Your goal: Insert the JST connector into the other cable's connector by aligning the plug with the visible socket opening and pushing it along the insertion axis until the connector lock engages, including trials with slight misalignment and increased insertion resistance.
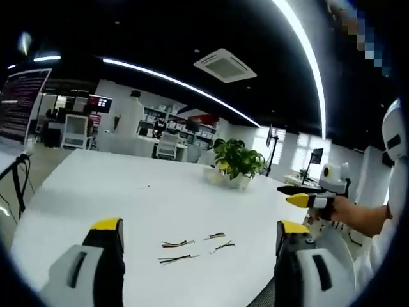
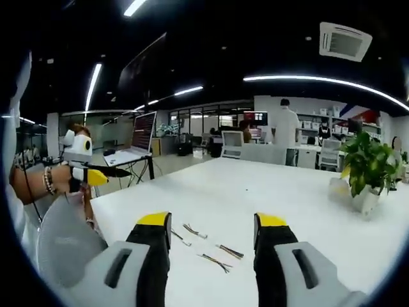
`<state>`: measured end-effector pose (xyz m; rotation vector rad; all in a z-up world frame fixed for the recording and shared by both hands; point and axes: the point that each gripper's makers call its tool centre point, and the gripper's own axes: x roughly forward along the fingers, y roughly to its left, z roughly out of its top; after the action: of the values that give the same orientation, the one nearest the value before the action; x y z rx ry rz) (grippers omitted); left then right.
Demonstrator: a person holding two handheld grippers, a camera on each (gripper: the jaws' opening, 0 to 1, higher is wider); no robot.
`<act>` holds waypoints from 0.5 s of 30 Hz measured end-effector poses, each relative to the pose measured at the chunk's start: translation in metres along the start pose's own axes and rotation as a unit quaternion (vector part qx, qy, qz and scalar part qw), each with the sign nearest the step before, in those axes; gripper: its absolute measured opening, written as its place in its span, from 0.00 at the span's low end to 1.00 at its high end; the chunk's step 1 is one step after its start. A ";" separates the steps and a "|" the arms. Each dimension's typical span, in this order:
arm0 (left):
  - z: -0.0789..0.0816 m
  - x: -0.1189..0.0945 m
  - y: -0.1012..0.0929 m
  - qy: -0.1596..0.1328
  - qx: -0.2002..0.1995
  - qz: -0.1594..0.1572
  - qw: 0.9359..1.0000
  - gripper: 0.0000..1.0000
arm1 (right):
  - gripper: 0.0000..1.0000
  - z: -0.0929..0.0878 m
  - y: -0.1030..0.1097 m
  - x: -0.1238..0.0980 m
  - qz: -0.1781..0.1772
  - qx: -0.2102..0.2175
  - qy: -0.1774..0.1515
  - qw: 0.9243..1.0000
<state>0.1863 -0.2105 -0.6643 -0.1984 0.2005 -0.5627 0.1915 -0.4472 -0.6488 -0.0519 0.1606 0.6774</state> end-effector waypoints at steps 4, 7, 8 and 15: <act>0.007 0.006 0.001 -0.009 0.015 -0.007 1.000 0.99 | 0.47 -0.001 -0.006 0.005 0.005 -0.005 0.008 1.000; 0.011 0.012 0.001 -0.009 0.019 -0.019 1.000 0.99 | 0.45 0.000 -0.008 0.011 0.016 -0.014 0.011 1.000; 0.012 0.013 0.001 -0.010 0.020 -0.022 1.000 0.99 | 0.44 0.000 -0.008 0.012 0.017 -0.014 0.012 1.000; 0.026 0.022 0.003 -0.023 0.029 -0.053 0.998 0.95 | 0.41 0.007 -0.013 0.029 0.036 -0.041 0.021 0.998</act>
<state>0.2122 -0.2162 -0.6429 -0.1661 0.1301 -0.6680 0.2226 -0.4390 -0.6471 -0.1395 0.1749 0.7552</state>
